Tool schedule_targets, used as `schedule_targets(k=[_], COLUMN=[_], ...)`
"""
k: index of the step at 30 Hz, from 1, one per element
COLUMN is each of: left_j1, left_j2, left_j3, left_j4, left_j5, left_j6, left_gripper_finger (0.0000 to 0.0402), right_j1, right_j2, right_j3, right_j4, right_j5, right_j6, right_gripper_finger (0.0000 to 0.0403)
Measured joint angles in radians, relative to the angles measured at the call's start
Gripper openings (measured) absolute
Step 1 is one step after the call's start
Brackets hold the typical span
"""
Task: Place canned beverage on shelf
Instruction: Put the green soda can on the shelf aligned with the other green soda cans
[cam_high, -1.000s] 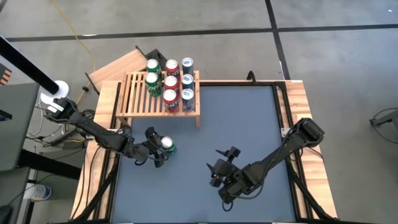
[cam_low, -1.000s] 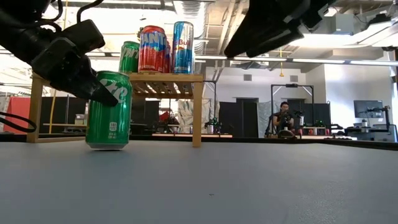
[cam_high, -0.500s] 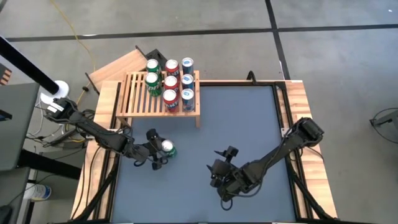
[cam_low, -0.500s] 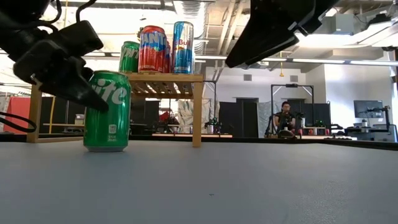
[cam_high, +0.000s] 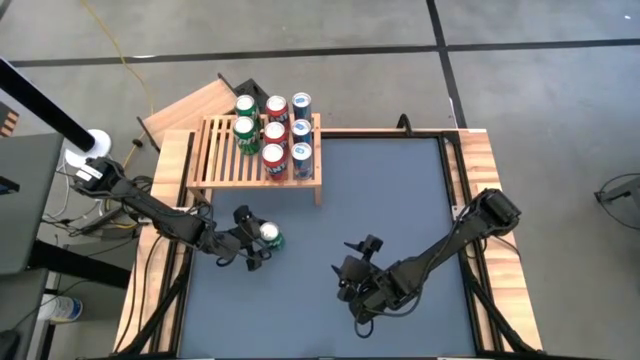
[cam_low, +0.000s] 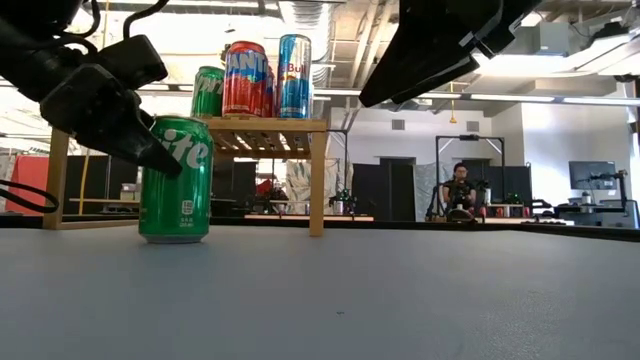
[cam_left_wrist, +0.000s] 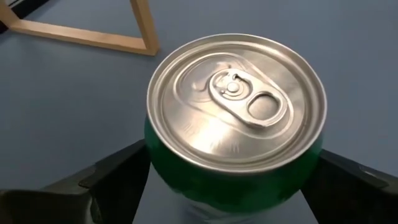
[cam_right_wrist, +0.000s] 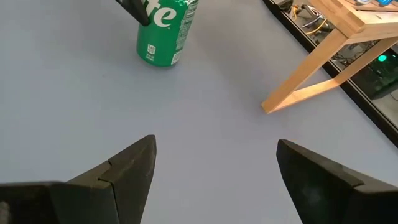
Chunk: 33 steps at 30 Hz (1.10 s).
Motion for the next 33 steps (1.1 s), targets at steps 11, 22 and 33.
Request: schedule_targets(k=[11, 22, 33], left_j1=[0.000, -0.018, -0.045], left_j2=[0.000, -0.078, -0.233], left_j3=[0.089, 0.155, 0.085], left_j4=[-0.129, -0.387, -0.448], left_j5=[0.012, 0.001, 0.098], left_j6=[0.039, 0.067, 0.098], left_gripper_finger=[0.0388, 0.0387, 0.0387], right_j1=[0.000, 0.000, -0.007], right_j2=[0.000, 0.000, 0.001], right_j3=[0.000, 0.000, 0.000], right_j4=[0.000, -0.001, -0.003], right_j5=[0.000, -0.004, -0.006], right_j6=[0.000, 0.000, -0.008], right_gripper_finger=[0.0329, 0.0329, 0.0329])
